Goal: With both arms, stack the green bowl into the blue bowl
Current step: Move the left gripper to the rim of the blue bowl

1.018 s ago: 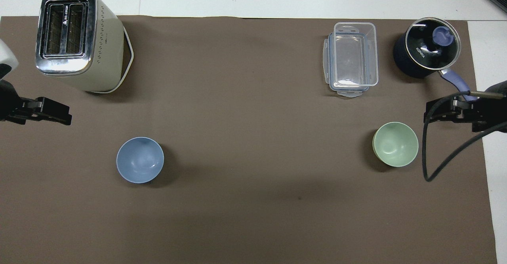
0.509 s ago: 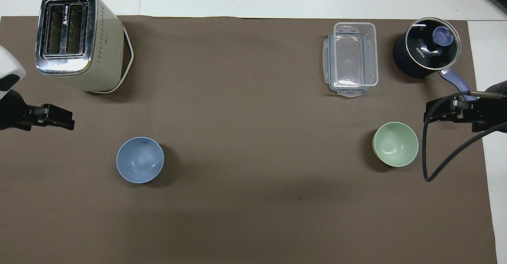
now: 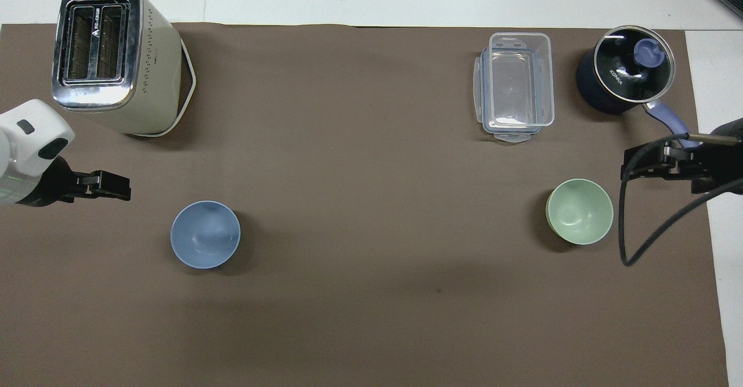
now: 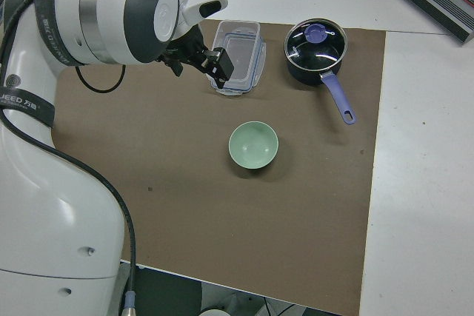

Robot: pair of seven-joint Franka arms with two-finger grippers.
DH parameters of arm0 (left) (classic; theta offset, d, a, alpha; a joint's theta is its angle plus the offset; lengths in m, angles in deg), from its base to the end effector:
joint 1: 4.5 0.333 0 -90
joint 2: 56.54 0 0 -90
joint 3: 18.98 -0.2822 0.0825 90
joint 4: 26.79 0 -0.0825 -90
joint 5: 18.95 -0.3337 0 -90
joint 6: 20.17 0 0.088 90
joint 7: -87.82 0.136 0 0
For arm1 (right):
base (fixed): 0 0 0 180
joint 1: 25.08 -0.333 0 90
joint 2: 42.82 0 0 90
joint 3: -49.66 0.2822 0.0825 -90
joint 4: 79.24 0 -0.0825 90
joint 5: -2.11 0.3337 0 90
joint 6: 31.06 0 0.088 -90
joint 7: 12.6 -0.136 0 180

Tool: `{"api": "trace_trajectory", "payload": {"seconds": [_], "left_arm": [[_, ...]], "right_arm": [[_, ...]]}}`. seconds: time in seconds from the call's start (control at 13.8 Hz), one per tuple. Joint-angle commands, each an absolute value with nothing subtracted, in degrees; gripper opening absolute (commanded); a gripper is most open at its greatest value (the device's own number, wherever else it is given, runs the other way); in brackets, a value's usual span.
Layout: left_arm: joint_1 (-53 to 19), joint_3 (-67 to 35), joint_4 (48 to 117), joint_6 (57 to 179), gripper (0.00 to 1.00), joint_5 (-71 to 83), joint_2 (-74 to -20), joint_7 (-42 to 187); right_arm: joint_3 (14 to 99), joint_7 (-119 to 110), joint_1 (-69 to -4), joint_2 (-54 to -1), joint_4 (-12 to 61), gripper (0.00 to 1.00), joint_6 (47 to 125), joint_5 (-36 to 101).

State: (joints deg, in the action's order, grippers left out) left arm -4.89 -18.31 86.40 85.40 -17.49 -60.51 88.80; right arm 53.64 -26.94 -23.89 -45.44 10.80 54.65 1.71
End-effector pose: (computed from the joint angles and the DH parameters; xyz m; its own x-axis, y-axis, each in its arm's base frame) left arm 0.4841 -0.0118 0.4470 0.9976 -0.0286 -0.0633 -0.0271 -0.9993 0.0243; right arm 0.4825 0.0233 0.5775 0.9793 -0.2009 -0.0265 -0.2005 -0.9795 0.0172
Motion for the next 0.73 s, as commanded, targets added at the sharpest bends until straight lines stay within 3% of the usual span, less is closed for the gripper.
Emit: {"api": "trace_trajectory", "payload": {"seconds": [0.0,0.65], "left_arm": [[-4.6,-17.9,92.5,90.5,1.00,-17.0,-62.7,88.8],[-9.2,-17.7,107.1,106.0,1.00,-16.2,-62.6,88.1]], "right_arm": [[53.5,-25.5,-23.3,-45.7,11.1,1.00,55.2,2.9],[53.4,-25.5,-23.3,-45.7,11.1,1.00,55.2,2.9]]}}
